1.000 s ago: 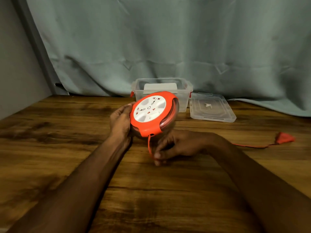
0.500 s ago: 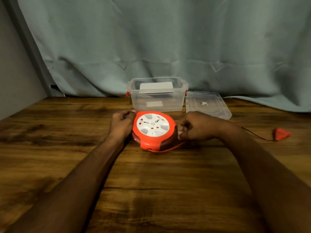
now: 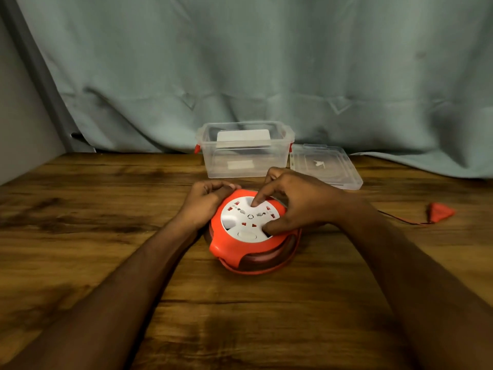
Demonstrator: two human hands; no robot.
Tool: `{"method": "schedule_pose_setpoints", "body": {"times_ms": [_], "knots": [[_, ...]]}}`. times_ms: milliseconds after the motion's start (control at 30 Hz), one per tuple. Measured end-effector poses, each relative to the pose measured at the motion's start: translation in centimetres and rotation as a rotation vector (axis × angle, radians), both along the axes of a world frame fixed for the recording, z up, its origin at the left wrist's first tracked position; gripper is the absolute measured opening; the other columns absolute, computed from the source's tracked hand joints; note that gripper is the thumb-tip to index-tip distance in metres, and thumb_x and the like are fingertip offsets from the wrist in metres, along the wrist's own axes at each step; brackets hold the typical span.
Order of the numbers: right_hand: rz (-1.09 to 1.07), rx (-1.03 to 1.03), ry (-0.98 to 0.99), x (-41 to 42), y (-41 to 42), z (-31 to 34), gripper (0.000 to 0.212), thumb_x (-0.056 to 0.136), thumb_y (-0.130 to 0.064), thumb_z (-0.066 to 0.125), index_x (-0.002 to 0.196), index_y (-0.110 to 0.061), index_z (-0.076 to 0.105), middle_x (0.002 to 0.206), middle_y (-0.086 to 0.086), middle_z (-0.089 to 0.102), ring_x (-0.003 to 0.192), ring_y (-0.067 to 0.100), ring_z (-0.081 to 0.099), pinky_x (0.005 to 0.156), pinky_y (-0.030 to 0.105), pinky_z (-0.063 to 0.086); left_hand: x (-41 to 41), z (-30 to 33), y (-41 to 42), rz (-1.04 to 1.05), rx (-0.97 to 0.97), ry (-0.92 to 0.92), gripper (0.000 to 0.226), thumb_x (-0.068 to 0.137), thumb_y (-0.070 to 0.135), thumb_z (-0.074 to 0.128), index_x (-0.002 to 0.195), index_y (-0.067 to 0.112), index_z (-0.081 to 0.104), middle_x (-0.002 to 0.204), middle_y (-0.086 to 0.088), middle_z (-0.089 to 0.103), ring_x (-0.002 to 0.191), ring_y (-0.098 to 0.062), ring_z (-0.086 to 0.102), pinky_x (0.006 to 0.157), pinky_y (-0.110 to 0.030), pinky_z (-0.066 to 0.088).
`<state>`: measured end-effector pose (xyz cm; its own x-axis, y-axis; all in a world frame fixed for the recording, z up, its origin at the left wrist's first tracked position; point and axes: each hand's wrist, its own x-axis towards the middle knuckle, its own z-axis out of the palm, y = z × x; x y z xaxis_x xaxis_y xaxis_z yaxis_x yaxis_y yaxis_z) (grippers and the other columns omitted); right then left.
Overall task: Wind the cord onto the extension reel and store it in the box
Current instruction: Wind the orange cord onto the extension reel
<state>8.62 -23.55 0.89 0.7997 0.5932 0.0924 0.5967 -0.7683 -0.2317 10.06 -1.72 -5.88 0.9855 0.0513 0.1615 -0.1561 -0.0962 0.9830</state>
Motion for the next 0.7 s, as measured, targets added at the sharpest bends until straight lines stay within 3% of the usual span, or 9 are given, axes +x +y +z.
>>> {"method": "schedule_pose_setpoints", "body": {"times_ms": [133, 267, 367, 467, 600, 700], "knots": [[-0.053, -0.031, -0.027, -0.4, 0.4, 0.1, 0.061, 0.062, -0.062, 0.082, 0.119, -0.043, 0.068, 0.094, -0.024, 0.052, 0.085, 0.005, 0.054, 0.067, 0.026, 0.046, -0.2, 0.1, -0.3, 0.012, -0.010, -0.009, 0.022, 0.106, 0.006, 0.063, 0.093, 0.010, 0.080, 0.091, -0.003, 0.081, 0.073, -0.007, 0.074, 0.071, -0.020, 0.062], [-0.061, -0.046, -0.052, -0.8, 0.5, 0.4, 0.059, 0.064, -0.060, 0.082, 0.117, -0.038, 0.071, 0.068, -0.021, 0.043, 0.064, 0.001, 0.046, 0.056, 0.024, 0.032, -0.3, 0.0, -0.4, 0.037, -0.016, -0.021, 0.020, 0.106, 0.004, 0.062, 0.097, 0.005, 0.080, 0.096, -0.006, 0.080, 0.080, -0.012, 0.074, 0.077, -0.024, 0.061], [-0.069, -0.063, -0.054, -1.0, 0.8, 0.6, 0.060, 0.063, -0.061, 0.083, 0.116, -0.034, 0.072, 0.074, -0.023, 0.046, 0.069, 0.001, 0.049, 0.057, 0.023, 0.034, -0.3, 0.0, -0.4, 0.037, -0.025, -0.030, 0.025, 0.106, 0.004, 0.062, 0.090, 0.012, 0.079, 0.098, -0.006, 0.081, 0.085, -0.016, 0.074, 0.083, -0.029, 0.061], [-0.095, -0.059, -0.053, -1.1, 1.1, 0.3, 0.062, 0.062, -0.063, 0.082, 0.114, -0.031, 0.070, 0.086, -0.020, 0.050, 0.078, 0.004, 0.053, 0.058, 0.024, 0.037, -0.3, 0.0, -0.3, 0.047, -0.062, -0.023, 0.026, 0.106, 0.004, 0.062, 0.088, 0.013, 0.079, 0.094, -0.003, 0.081, 0.081, -0.013, 0.074, 0.077, -0.024, 0.062], [-0.121, -0.107, -0.115, -1.6, 2.0, 0.0, 0.050, 0.064, -0.072, 0.075, 0.085, -0.031, 0.055, 0.085, -0.013, 0.053, 0.081, 0.011, 0.052, 0.064, 0.030, 0.036, -0.1, -0.2, -0.1, 0.087, -0.091, -0.012, 0.027, 0.106, 0.005, 0.063, 0.088, 0.015, 0.081, 0.088, -0.001, 0.082, 0.078, -0.014, 0.076, 0.073, -0.024, 0.064], [-0.150, -0.133, -0.170, -2.2, 2.9, -0.2, 0.057, 0.066, -0.078, 0.068, 0.069, -0.029, 0.038, 0.078, -0.011, 0.049, 0.080, 0.016, 0.051, 0.069, 0.031, 0.032, -0.3, -0.2, -0.3, 0.085, -0.105, -0.018, 0.027, 0.106, 0.003, 0.061, 0.089, 0.012, 0.079, 0.086, -0.002, 0.080, 0.070, -0.008, 0.075, 0.067, -0.020, 0.063]]}}
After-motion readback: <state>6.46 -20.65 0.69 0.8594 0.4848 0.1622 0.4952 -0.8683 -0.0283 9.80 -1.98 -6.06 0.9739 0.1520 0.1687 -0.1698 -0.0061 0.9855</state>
